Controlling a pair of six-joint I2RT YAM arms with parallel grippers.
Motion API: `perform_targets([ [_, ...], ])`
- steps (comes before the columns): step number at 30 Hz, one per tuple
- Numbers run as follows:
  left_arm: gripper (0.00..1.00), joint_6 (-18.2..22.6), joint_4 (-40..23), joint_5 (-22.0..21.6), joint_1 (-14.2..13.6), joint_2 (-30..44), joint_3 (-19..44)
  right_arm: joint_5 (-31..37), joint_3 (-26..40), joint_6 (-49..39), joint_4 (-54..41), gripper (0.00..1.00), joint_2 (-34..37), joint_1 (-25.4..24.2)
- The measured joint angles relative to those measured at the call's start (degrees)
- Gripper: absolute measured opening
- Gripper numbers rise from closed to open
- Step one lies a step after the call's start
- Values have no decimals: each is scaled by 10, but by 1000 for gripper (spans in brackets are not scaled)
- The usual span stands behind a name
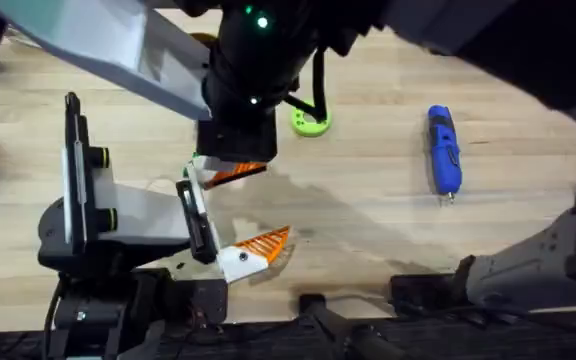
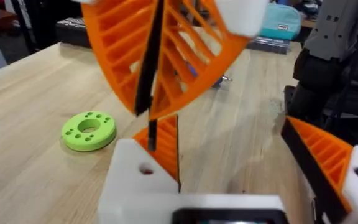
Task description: Pick up the gripper from the table and insert it into the empty holder that is missing its gripper. Then pick up a screw, insert it into the mounting hole, and use the screwdriver to tighten it. Finally, clean up the table by picking up the vegetable and placing it into the bucket.
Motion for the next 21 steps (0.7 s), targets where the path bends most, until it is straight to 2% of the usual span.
perform_targets([
  [21,986,0,0,0,0,0,0,-2,0,0,0,7,17,0],
])
